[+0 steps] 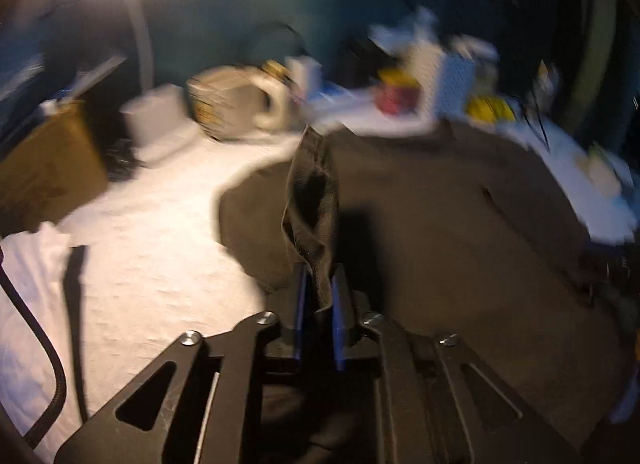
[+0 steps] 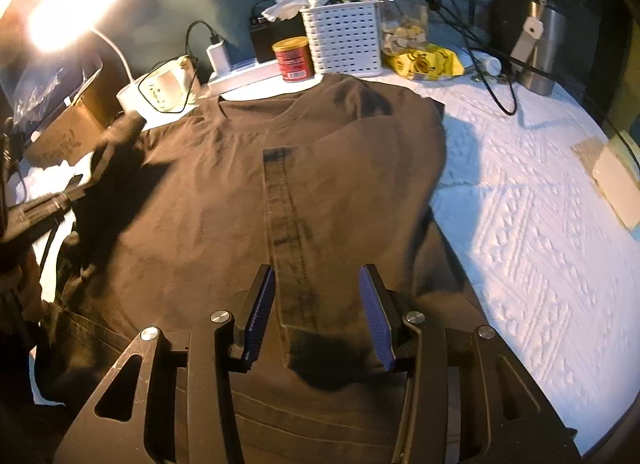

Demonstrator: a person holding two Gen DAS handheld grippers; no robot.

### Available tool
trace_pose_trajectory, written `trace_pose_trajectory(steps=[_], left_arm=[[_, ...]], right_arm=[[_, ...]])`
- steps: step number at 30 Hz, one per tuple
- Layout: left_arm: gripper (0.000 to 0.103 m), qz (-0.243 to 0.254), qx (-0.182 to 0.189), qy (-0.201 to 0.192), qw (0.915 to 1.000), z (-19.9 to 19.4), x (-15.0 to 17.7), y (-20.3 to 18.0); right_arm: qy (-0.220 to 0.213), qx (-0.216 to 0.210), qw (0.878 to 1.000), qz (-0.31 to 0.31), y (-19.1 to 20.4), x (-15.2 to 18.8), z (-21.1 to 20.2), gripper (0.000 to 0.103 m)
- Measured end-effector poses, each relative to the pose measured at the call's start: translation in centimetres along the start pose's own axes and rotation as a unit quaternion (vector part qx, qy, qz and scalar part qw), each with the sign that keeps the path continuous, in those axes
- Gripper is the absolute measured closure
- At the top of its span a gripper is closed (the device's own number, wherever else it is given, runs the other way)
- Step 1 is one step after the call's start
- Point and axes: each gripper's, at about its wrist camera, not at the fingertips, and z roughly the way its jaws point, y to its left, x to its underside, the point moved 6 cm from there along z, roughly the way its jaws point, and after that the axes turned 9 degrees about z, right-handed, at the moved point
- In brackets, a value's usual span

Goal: Fold small clothes
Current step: 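Grasp the other sleeve edge with the left gripper, then fold the held sleeve across the shirt body with the left gripper, release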

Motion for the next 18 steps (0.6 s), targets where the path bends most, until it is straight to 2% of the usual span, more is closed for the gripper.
trace_pose_trajectory(steps=[2, 7, 10, 13, 15, 17, 18], left_arm=[[0.081, 0.019, 0.036, 0.026, 0.9988, 1.1, 0.4, -2.1], [0.081, 0.029, 0.083, 0.060, 0.9943, 1.6, 1.5, -4.9], [0.081, 0.021, 0.086, 0.056, 0.9945, 0.6, 1.7, -4.7], [0.080, 0.001, 0.070, 0.037, 0.9969, -0.9, 1.3, -3.0], [0.067, -0.013, 0.057, 0.022, 0.9980, -1.8, 1.0, -1.7], [0.041, -0.020, 0.044, 0.007, 0.9988, -2.4, 0.9, -0.5], [0.038, -0.020, 0.038, 0.000, 0.9991, -2.4, 0.9, 0.0]], right_arm=[[0.001, 0.000, 1.000, 0.003, -0.4, 0.2, -0.1, 0.056], [-0.001, 0.000, 1.000, 0.012, -1.3, 0.5, -0.3, 0.056], [-0.002, 0.001, 1.000, 0.016, -1.8, 0.6, -0.3, 0.056], [-0.003, 0.001, 1.000, 0.017, -1.9, 0.5, -0.2, 0.056], [-0.003, 0.000, 1.000, 0.016, -1.9, 0.5, -0.2, 0.056], [-0.003, -0.002, 1.000, 0.015, -1.7, 0.6, -0.1, 0.056], [-0.002, -0.003, 1.000, 0.014, -1.6, 0.6, 0.0, 0.056]])
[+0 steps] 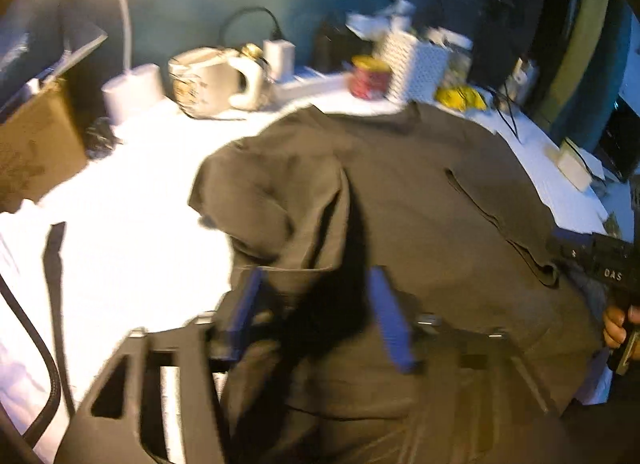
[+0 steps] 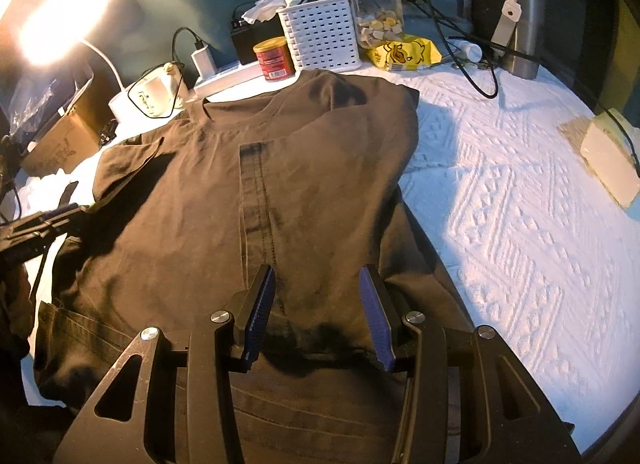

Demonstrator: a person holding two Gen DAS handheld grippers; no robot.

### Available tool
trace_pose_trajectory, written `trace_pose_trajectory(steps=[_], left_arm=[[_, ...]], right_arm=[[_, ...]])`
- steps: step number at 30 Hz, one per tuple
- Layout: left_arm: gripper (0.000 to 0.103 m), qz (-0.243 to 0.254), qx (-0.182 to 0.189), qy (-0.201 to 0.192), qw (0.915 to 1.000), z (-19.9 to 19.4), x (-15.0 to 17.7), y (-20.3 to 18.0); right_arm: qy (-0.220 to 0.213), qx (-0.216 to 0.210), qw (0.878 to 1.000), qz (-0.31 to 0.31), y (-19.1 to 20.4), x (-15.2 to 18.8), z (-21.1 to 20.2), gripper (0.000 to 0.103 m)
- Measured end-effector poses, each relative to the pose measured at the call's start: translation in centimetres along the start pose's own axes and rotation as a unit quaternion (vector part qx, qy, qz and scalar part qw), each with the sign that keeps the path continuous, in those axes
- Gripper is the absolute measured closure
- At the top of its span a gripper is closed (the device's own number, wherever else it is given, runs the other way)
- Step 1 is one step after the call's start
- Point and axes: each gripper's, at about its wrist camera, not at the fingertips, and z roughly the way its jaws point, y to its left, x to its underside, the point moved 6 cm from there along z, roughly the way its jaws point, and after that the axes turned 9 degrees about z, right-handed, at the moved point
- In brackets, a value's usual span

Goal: Fold small clothes
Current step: 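Fold the held sleeve across the shirt body with the left gripper, release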

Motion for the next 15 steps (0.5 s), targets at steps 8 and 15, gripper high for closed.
trace_pose_trajectory(steps=[8, 15], left_arm=[[0.037, 0.031, 0.000, 0.000, 0.9995, 0.7, 0.0, 0.3], [0.087, 0.044, 0.003, 0.025, 0.9987, 2.4, 1.1, -0.1]], right_arm=[[0.002, 0.003, 1.000, -0.005, 0.6, 0.1, 0.3, 0.056], [0.004, 0.005, 1.000, -0.007, 0.8, 0.2, 0.4, 0.056]])
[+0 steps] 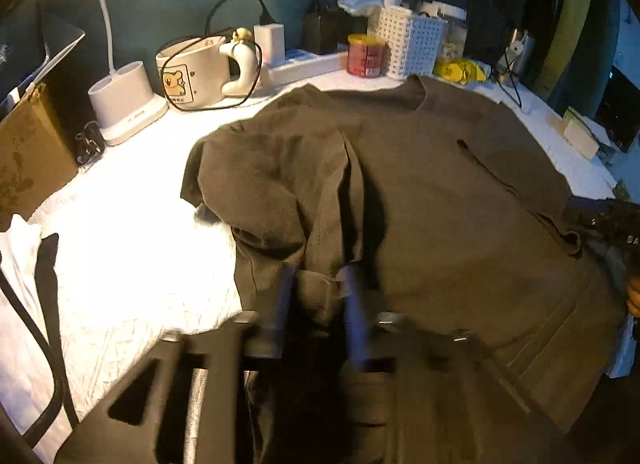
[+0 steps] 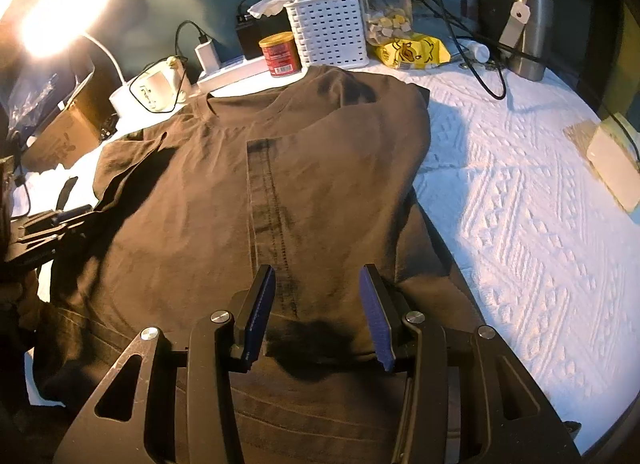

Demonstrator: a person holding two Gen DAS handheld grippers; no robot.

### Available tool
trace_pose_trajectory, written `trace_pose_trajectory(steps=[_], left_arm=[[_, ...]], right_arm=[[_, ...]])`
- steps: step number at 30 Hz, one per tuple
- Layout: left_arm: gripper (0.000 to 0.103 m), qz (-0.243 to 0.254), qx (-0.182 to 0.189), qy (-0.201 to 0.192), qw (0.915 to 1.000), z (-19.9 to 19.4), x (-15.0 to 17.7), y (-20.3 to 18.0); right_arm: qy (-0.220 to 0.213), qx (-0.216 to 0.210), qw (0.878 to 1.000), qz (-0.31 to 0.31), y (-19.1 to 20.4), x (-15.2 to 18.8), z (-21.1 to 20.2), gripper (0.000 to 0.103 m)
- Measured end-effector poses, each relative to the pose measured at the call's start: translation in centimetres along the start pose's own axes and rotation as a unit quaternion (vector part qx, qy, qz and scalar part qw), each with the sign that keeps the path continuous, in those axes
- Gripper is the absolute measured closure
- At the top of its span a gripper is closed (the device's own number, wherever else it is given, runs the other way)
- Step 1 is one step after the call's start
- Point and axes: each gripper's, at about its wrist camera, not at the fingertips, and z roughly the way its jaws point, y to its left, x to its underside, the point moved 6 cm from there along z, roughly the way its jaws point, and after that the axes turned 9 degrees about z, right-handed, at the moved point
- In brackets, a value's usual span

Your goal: Fold small clothes

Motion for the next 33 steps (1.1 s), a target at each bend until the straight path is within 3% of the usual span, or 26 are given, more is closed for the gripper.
trace_pose_trajectory(steps=[1, 4, 7, 11, 13, 15, 17, 21, 23, 26, 30, 33], left_arm=[[0.092, 0.000, -0.004, -0.001, 1.0000, -0.1, 0.1, -0.1], [0.093, 0.012, -0.018, -0.004, 0.9998, -0.9, 0.3, -1.0], [0.093, 0.043, 0.000, -0.013, 0.9990, -2.0, 0.2, -3.1], [0.091, 0.091, 0.038, 0.039, 0.9943, -0.7, 1.7, -5.9], [0.084, 0.097, 0.033, 0.042, 0.9938, -0.5, 2.0, -6.1], [0.072, 0.078, 0.043, 0.056, 0.9945, -0.4, 1.8, -5.7], [0.053, 0.061, 0.046, 0.052, 0.9957, -0.8, 1.4, -4.9], [0.050, 0.013, 0.069, 0.019, 0.9974, -2.5, -0.5, -2.3], [0.041, -0.006, 0.064, 0.009, 0.9979, -2.8, -1.4, -1.1], [0.041, -0.042, 0.045, 0.003, 0.9981, -2.2, -2.5, 1.9], [0.041, -0.106, 0.045, 0.019, 0.9931, 0.5, -3.0, 5.7], [0.041, -0.125, 0.057, 0.042, 0.9897, 2.4, -2.7, 7.0]], right_arm=[[0.000, 0.000, 1.000, 0.000, 0.0, 0.0, 0.0, 0.056], [0.003, 0.003, 1.000, 0.006, -0.3, 0.1, 0.3, 0.056], [0.005, 0.003, 1.000, 0.007, -0.3, 0.1, 0.4, 0.056], [0.007, -0.001, 1.000, 0.002, 0.1, 0.1, 0.5, 0.056], [0.008, -0.002, 1.000, 0.000, 0.1, 0.2, 0.5, 0.056], [0.007, -0.001, 1.000, 0.000, 0.0, 0.2, 0.4, 0.056], [0.005, 0.000, 1.000, 0.004, -0.1, 0.1, 0.3, 0.056], [0.001, 0.002, 1.000, 0.010, -0.7, -0.2, 0.1, 0.056], [0.000, 0.002, 1.000, 0.012, -0.9, -0.4, 0.1, 0.056], [-0.002, 0.001, 1.000, 0.010, -1.0, -0.7, 0.1, 0.056], [-0.003, 0.003, 1.000, 0.011, -1.2, -1.1, 0.3, 0.056], [-0.001, 0.008, 1.000, 0.014, -1.5, -1.5, 0.6, 0.056]])
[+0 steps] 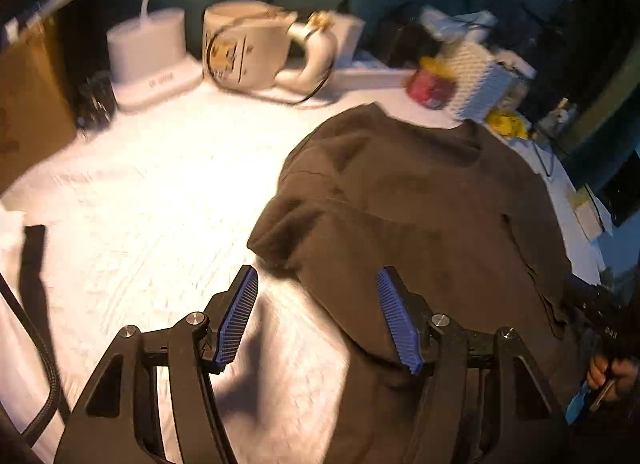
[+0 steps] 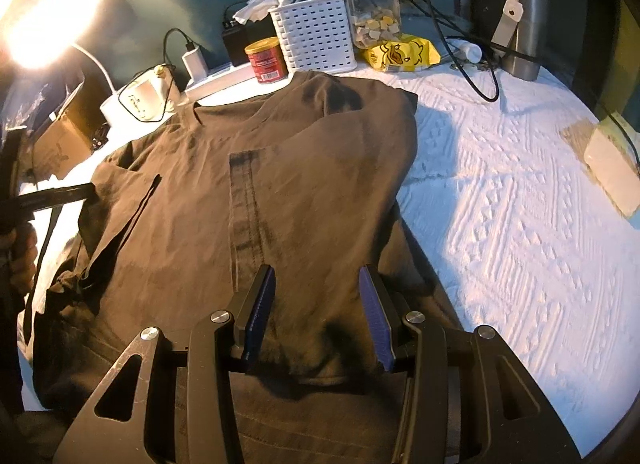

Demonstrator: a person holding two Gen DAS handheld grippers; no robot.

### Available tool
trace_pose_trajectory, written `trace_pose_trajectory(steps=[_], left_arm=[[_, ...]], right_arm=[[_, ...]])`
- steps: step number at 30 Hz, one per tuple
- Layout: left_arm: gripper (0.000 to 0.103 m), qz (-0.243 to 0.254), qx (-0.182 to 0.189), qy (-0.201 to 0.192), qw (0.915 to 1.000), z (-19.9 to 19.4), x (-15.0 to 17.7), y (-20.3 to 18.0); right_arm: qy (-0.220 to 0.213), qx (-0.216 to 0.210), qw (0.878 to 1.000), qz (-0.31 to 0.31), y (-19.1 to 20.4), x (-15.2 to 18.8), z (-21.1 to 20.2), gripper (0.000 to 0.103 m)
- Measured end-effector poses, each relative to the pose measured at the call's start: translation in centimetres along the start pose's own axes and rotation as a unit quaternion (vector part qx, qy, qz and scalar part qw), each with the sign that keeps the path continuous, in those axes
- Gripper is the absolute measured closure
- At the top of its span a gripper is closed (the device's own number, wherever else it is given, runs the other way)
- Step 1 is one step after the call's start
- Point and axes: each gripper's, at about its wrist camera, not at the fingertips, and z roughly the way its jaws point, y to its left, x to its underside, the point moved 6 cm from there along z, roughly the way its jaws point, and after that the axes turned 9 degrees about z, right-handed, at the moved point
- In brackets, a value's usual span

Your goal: Fold small clothes

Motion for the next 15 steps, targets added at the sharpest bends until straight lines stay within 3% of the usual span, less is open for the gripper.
trace_pose_trajectory(steps=[2, 3, 5, 7, 11, 15], left_arm=[[0.042, -0.007, 0.020, 0.004, 0.9998, 0.8, -0.3, 0.0], [0.048, -0.004, 0.030, 0.000, 0.9996, 0.9, -0.5, -0.1], [0.083, 0.008, 0.037, -0.004, 0.9993, 1.3, -1.0, -0.6], [0.094, 0.015, 0.028, -0.014, 0.9994, 1.5, -1.6, -0.6], [0.096, 0.057, -0.053, -0.043, 0.9961, 1.4, -3.3, 0.4], [0.096, 0.095, -0.093, -0.038, 0.9904, 2.3, -4.0, 1.4]], right_arm=[[0.002, 0.002, 1.000, 0.000, -0.1, -0.2, 0.2, 0.056], [0.003, 0.003, 1.000, 0.000, -0.1, -0.3, 0.4, 0.056], [0.006, 0.006, 1.000, 0.000, -0.1, -0.5, 0.7, 0.056], [0.008, 0.007, 1.000, -0.001, -0.1, -0.6, 1.0, 0.056], [0.010, 0.007, 1.000, -0.005, 0.2, -1.0, 1.4, 0.056], [0.010, 0.010, 1.000, -0.008, 0.5, -1.1, 1.6, 0.056]])
